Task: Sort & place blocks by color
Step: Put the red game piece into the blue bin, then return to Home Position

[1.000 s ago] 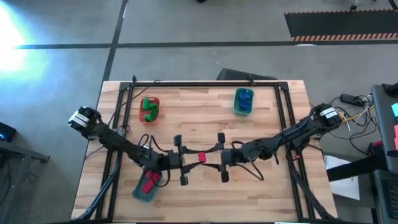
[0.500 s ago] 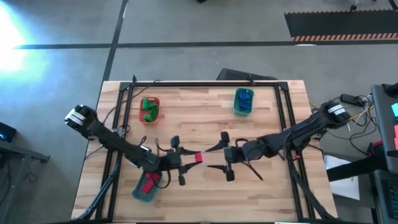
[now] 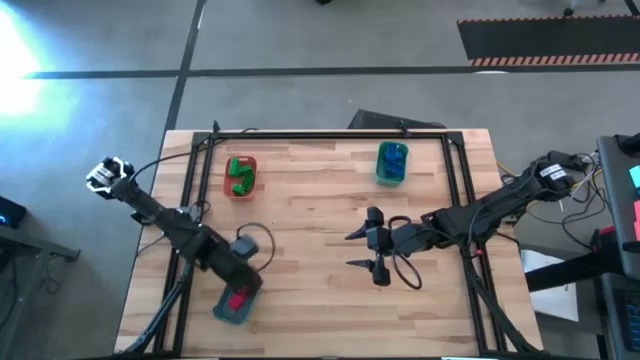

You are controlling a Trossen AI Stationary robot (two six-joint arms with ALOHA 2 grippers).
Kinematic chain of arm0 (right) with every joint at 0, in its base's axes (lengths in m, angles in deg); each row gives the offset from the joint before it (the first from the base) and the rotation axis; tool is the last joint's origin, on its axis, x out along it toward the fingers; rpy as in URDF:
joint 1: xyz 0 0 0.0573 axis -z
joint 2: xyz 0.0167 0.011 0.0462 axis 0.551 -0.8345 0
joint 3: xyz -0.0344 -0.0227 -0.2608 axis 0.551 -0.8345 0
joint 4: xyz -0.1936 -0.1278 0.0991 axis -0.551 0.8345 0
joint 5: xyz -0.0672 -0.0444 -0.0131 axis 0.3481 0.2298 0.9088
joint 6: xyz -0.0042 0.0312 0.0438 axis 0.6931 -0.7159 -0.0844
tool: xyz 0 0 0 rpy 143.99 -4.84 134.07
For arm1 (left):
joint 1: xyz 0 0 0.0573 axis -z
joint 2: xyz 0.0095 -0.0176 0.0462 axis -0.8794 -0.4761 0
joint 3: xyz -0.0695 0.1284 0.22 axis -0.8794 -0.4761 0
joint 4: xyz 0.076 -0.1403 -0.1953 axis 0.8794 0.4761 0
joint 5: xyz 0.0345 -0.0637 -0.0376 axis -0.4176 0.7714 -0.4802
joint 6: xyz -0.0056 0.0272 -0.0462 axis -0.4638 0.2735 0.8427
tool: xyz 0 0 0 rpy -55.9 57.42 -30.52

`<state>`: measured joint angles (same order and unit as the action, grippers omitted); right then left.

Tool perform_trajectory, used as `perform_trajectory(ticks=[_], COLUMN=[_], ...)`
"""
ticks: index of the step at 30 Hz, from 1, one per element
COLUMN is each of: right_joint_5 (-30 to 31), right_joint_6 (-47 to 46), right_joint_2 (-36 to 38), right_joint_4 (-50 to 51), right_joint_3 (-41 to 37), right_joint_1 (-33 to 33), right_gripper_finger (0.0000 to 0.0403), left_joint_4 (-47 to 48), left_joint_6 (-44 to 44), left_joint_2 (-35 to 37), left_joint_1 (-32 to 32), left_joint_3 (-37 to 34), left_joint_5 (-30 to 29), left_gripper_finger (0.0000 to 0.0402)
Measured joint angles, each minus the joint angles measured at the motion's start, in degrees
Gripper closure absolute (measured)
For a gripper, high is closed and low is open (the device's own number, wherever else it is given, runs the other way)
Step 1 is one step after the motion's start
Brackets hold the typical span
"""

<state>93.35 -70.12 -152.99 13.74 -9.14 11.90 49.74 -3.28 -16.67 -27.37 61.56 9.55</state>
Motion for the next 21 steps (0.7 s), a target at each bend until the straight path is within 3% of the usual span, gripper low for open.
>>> perform_trajectory(ticks=[3,8,15,21], right_joint_5=[0.0,0.0,0.0,0.0], right_joint_6=[0.0,0.4,0.4,0.9], right_joint_2=[-0.5,-0.6,-0.6,-0.6], right_joint_4=[0.0,-0.1,-0.1,-0.1], right_joint_3=[0.0,0.0,0.0,0.0], right_joint_1=[0.0,0.1,0.1,0.1], right_gripper_finger=[0.0122,0.0123,0.012,0.0128], left_joint_4=[4.7,5.0,5.1,5.0], left_joint_6=[7.7,9.1,7.7,6.7], left_joint_2=[0.2,-1.6,-5.6,-5.3], left_joint_1=[2.8,3.9,3.8,3.8], left_joint_3=[0.4,-1.0,-1.6,-1.1], left_joint_5=[9.0,8.5,9.2,11.1], left_gripper_finger=[0.0279,0.0276,0.0193,0.0179])
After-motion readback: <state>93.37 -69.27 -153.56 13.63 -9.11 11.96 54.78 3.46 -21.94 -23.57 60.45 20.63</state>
